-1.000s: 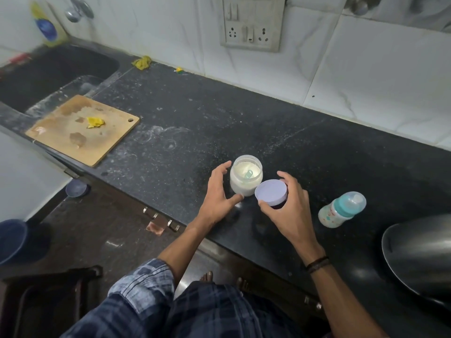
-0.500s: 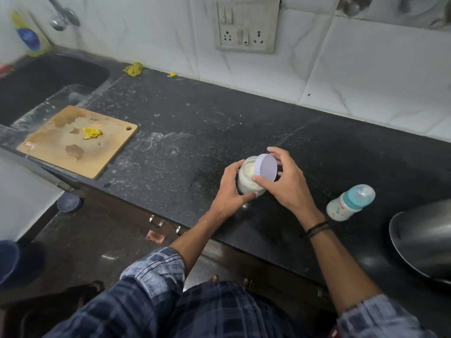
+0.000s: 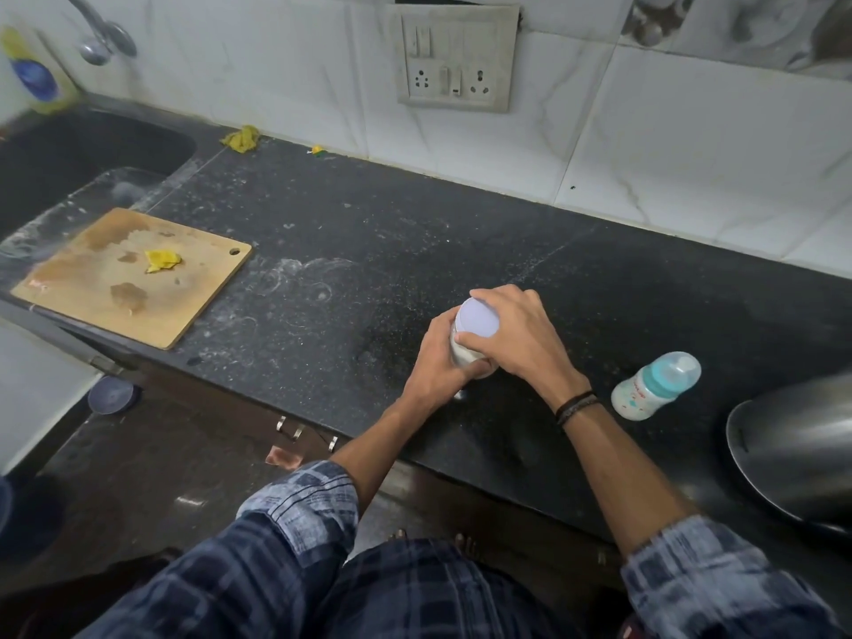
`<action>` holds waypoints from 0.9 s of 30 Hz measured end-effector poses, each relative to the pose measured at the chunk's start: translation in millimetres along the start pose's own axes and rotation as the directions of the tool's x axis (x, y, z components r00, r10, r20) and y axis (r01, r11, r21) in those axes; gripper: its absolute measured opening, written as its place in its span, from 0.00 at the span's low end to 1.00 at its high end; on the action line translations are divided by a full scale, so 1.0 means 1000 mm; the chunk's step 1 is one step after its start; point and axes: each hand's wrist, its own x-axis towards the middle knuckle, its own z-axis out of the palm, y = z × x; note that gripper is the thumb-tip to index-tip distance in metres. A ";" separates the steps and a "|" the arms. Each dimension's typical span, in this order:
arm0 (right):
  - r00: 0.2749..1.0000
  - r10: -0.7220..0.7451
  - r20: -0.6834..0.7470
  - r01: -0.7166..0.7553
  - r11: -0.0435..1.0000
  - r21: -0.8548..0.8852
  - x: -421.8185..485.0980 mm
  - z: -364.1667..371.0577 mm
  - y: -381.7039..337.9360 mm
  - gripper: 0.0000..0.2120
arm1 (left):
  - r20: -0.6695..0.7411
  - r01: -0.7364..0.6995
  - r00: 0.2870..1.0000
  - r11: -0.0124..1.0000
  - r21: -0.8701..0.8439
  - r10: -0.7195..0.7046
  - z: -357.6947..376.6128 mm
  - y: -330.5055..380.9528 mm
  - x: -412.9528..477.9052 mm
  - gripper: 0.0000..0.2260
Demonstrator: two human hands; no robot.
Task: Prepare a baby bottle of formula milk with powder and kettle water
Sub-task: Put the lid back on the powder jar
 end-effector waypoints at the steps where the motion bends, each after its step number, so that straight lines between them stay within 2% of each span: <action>1: 1.000 0.000 0.000 0.000 1.000 -0.012 0.000 0.001 -0.001 0.34 | -0.001 0.010 1.000 1.000 -0.007 -0.010 0.000 -0.001 0.000 0.33; 5: 1.000 0.012 -0.009 -0.013 0.999 -0.052 0.001 0.003 -0.004 0.35 | 0.013 0.021 1.000 1.000 0.018 -0.022 0.001 -0.003 0.002 0.36; 10: 0.999 0.049 -0.014 -0.051 0.993 -0.107 0.000 0.004 -0.007 0.39 | 0.034 0.013 0.999 0.999 0.029 -0.014 -0.001 0.004 0.001 0.32; 14: 0.998 0.065 -0.008 -0.066 0.989 -0.134 -0.003 0.004 -0.007 0.41 | 0.043 0.017 0.999 0.999 0.035 -0.019 -0.002 0.005 0.003 0.33; 20: 0.995 0.076 -0.059 -0.088 0.970 -0.228 -0.002 0.008 -0.010 0.38 | 0.082 0.034 0.996 0.998 0.050 -0.038 -0.003 -0.005 0.007 0.40; 27: 0.996 0.031 -0.082 -0.049 0.974 -0.221 -0.003 0.011 -0.003 0.37 | 0.108 0.039 0.993 0.999 0.037 -0.043 -0.003 -0.010 0.010 0.41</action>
